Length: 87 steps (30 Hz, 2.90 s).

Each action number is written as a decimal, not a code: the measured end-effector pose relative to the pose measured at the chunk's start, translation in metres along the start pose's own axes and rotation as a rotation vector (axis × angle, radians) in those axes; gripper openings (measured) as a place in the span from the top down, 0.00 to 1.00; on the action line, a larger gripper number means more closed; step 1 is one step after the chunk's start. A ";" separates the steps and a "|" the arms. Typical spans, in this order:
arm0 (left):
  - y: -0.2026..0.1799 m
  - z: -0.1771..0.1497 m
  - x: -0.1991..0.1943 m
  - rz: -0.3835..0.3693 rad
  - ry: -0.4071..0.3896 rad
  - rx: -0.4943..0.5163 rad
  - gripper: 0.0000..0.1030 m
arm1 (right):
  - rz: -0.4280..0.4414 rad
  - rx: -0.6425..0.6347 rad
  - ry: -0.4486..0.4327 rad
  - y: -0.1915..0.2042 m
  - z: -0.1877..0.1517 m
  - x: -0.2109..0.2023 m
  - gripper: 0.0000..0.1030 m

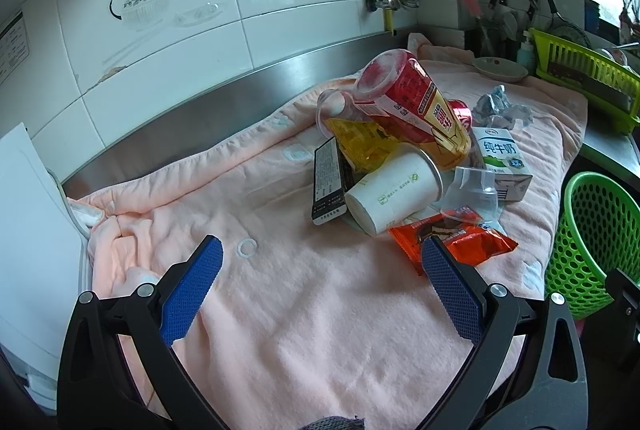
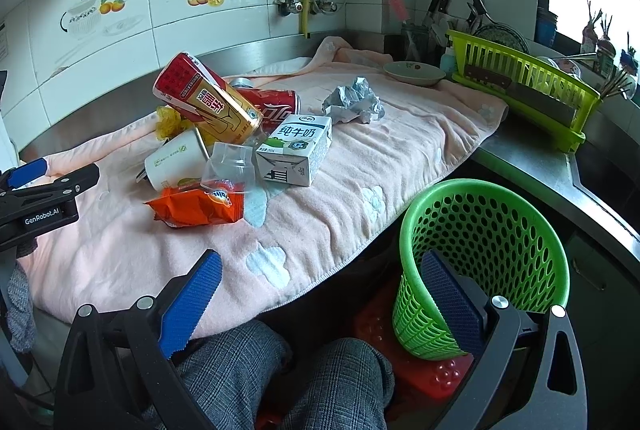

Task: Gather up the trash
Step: 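Move both tools toward the trash pile on the pink towel, then lower the right tool over the clear plastic cup and close on it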

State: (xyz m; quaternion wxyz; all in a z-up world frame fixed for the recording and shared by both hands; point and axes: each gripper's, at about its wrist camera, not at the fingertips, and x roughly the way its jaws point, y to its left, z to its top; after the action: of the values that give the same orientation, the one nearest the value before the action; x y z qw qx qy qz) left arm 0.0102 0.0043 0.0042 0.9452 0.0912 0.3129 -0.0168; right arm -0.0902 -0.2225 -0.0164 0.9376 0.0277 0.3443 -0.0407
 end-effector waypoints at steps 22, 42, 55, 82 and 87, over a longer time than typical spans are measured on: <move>0.006 0.003 0.007 0.016 0.010 -0.018 0.05 | 0.005 -0.006 0.002 0.000 0.008 0.012 0.06; 0.034 0.015 0.020 0.046 0.020 -0.062 0.05 | 0.170 -0.055 0.031 0.028 0.039 0.057 0.07; 0.053 0.019 0.033 0.067 0.038 -0.086 0.05 | 0.251 -0.071 0.113 0.060 0.064 0.118 0.18; 0.068 0.024 0.060 0.027 0.060 -0.096 0.05 | 0.246 -0.083 0.222 0.081 0.064 0.176 0.40; 0.071 0.024 0.066 0.013 0.067 -0.104 0.05 | 0.237 -0.084 0.215 0.082 0.063 0.174 0.41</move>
State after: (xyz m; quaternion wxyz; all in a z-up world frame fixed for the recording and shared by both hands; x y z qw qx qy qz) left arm 0.0838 0.0717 -0.0045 0.9377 0.0443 0.3444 0.0085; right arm 0.0902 -0.1559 -0.0792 0.8940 0.0331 0.4382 0.0880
